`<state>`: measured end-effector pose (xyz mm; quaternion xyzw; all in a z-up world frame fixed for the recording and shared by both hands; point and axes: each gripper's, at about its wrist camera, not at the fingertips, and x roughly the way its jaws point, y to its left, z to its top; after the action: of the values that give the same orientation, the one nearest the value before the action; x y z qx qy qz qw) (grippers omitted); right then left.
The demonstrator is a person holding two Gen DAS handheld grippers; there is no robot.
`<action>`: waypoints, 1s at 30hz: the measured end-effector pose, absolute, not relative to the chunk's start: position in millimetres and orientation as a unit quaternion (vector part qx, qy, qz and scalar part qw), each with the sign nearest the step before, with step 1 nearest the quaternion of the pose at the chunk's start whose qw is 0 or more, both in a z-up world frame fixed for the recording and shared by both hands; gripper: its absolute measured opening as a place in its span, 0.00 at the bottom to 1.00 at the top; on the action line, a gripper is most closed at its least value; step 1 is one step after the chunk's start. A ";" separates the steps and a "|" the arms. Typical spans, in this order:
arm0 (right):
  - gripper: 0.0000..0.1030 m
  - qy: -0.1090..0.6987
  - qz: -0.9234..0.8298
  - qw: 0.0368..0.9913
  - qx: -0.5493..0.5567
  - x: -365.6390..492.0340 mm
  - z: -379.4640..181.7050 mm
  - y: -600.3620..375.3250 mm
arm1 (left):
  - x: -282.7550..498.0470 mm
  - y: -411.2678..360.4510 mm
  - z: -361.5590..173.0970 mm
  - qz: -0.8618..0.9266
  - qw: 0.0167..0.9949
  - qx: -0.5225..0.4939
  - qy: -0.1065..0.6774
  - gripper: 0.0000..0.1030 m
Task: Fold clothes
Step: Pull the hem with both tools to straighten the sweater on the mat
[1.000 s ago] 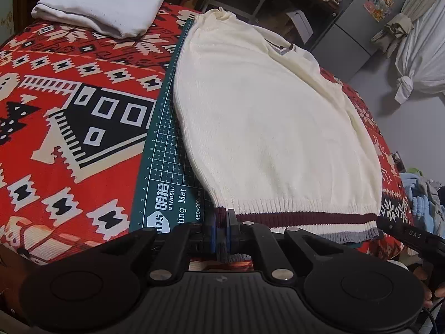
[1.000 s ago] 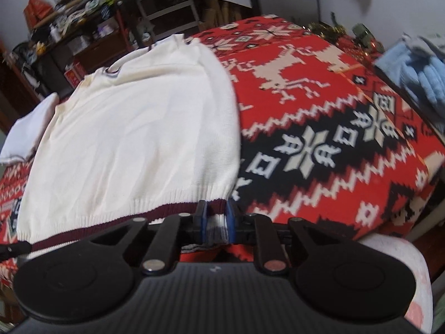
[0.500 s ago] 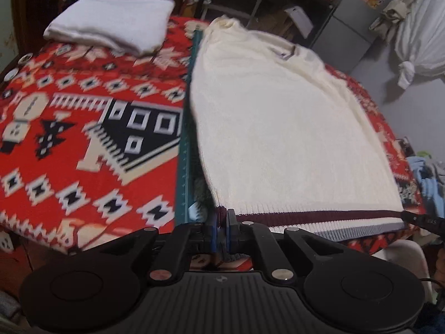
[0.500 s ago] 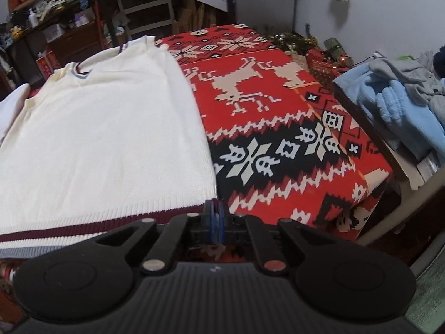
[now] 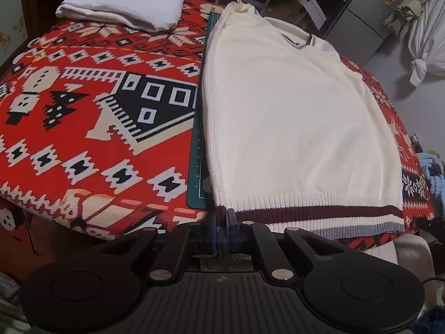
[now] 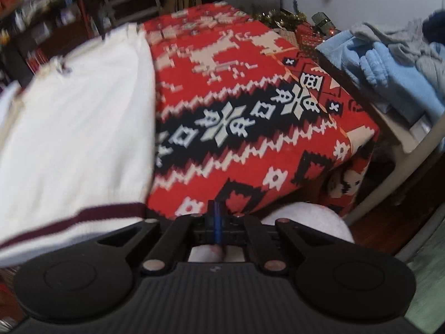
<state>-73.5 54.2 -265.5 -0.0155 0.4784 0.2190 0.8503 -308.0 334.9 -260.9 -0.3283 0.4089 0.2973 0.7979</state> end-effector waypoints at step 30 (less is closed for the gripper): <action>0.03 0.480 0.262 0.833 -0.079 -92.6 -266.0 78.9 | -324.5 333.6 -271.7 0.289 0.794 -0.330 0.420 0.06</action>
<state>-92.6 78.9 -266.0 -0.0794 0.4805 0.2620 0.8332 -324.5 333.6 -271.7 -0.3303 0.4200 0.2887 0.7944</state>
